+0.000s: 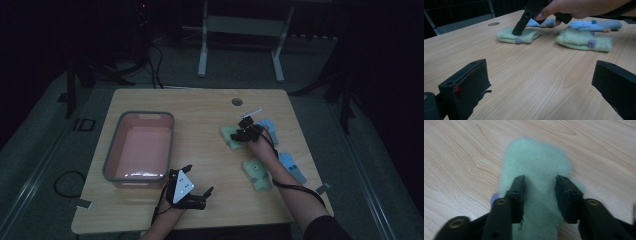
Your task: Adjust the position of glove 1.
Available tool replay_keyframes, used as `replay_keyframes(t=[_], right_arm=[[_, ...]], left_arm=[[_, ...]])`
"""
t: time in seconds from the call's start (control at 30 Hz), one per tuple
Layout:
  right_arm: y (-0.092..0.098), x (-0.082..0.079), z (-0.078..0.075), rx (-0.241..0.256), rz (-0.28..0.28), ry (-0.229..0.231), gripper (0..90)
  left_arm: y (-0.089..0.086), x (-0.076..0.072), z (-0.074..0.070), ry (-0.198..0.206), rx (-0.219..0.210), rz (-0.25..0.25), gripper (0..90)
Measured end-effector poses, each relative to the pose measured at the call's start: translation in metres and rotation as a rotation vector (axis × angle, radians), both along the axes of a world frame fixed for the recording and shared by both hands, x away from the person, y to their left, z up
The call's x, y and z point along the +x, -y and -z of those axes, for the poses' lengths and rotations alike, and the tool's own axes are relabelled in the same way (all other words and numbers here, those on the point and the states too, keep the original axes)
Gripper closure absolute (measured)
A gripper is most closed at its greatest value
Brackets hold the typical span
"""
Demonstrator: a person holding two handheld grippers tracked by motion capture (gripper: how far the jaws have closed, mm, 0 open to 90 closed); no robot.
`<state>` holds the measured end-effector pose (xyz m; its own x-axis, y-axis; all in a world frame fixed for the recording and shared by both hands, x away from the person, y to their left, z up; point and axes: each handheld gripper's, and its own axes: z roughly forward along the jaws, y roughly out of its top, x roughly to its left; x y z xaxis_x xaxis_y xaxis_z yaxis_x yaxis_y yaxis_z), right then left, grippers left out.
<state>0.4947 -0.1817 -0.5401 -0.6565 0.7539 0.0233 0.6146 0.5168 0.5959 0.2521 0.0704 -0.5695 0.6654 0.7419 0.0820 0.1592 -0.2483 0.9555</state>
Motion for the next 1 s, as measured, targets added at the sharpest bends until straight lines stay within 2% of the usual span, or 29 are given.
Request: replay_keyframes(t=[0.1,0.2,0.3,0.37,0.5,0.63,0.77,0.83,1.0], right_arm=[[-0.002,-0.001,0.000,-0.002,-0.002,-0.003,74.0],[-0.005,-0.001,-0.002,0.014,0.000,-0.032,77.2],[-0.009,-0.002,-0.007,0.007,0.006,-0.053,83.3],[-0.012,-0.005,-0.013,-0.003,-0.002,-0.042,83.9],[-0.016,-0.017,-0.027,0.049,0.030,-0.071,84.2],[-0.022,-0.036,-0.039,0.078,0.053,-0.074,84.6],[-0.025,-0.062,-0.055,0.102,0.067,-0.025,84.7],[-0.024,-0.075,-0.062,0.121,0.068,-0.021,84.7],[-0.023,-0.112,-0.064,0.176,0.093,-0.012,84.7]], left_arm=[[0.001,0.000,0.000,-0.004,0.004,0.003,1.2],[0.001,0.001,0.000,-0.006,0.008,0.004,1.2],[0.001,0.000,0.000,-0.002,0.005,0.000,1.2],[0.001,0.001,0.000,-0.004,0.005,0.002,1.2],[0.000,0.002,0.000,-0.014,-0.009,0.011,1.2],[0.001,0.001,0.000,-0.002,0.002,0.007,1.2],[0.003,0.000,0.000,0.003,0.006,0.005,1.2],[0.002,0.001,0.000,0.001,0.012,0.009,1.2],[0.003,0.000,0.000,0.008,0.010,0.002,1.2]])
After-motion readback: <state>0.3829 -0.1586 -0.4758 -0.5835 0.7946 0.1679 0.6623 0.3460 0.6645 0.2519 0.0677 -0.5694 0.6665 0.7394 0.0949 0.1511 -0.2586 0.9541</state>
